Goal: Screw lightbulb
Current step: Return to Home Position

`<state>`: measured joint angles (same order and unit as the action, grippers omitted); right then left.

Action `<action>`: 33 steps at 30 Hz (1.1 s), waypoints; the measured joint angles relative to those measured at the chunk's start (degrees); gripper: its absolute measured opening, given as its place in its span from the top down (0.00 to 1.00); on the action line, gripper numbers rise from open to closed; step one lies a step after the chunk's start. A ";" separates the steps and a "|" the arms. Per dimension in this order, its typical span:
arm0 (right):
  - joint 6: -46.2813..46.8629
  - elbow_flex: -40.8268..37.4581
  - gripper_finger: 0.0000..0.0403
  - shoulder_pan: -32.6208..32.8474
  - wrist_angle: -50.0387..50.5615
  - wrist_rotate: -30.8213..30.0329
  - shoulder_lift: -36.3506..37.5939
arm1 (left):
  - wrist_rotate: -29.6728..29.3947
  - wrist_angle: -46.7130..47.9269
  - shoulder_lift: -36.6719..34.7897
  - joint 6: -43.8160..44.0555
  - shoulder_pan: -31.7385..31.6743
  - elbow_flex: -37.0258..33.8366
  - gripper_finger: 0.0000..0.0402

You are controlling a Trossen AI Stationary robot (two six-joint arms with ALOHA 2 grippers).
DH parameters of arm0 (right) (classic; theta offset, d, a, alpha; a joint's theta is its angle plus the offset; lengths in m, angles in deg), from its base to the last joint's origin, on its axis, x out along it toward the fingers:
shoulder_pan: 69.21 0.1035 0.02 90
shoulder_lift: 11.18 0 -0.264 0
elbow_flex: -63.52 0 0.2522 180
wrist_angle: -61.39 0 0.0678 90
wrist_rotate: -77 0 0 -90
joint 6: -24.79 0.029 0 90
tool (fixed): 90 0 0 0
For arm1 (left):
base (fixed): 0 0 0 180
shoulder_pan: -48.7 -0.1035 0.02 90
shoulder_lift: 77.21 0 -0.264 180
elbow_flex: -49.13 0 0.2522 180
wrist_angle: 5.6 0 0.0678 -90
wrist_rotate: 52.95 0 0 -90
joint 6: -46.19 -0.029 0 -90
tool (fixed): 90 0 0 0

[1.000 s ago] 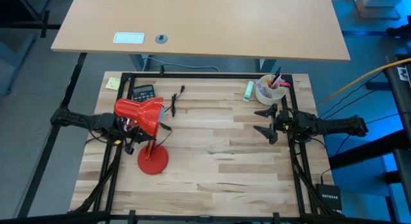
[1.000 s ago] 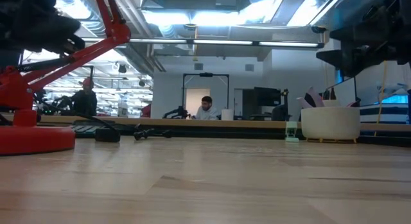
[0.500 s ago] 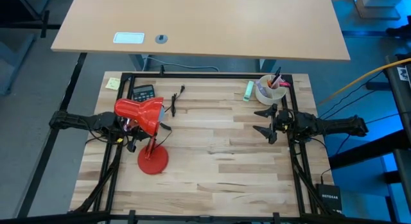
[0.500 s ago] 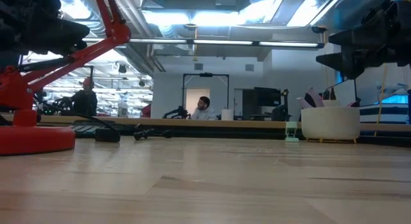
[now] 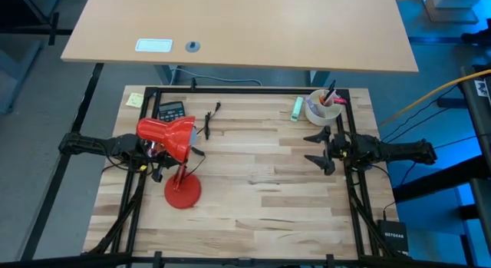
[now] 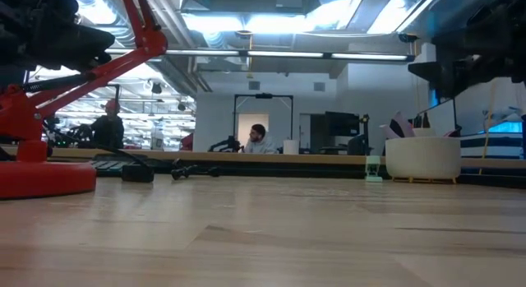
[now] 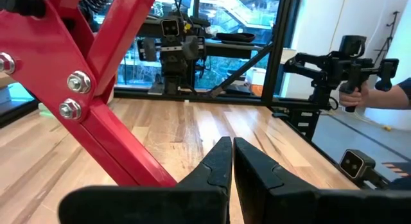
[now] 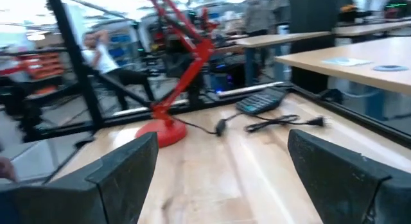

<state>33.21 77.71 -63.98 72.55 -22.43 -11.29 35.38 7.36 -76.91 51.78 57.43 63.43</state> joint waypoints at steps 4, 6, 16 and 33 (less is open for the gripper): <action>-0.42 0.00 0.12 -0.01 0.86 4.98 0.01 | 0.00 0.04 -0.01 -3.57 0.00 0.00 0.99; -0.97 0.00 0.12 0.00 1.37 7.86 0.01 | 0.00 0.07 -0.01 -4.53 0.00 0.00 0.99; -1.09 0.00 0.12 0.01 1.68 10.12 -0.01 | 0.00 0.09 -0.01 -4.53 0.00 0.00 0.99; -1.09 0.00 0.12 0.00 1.82 10.10 -0.01 | 0.00 0.09 -0.01 -4.52 0.00 -0.01 0.99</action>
<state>32.12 77.71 -63.98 74.37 -12.34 -11.30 35.38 7.45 -76.91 47.25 57.43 63.42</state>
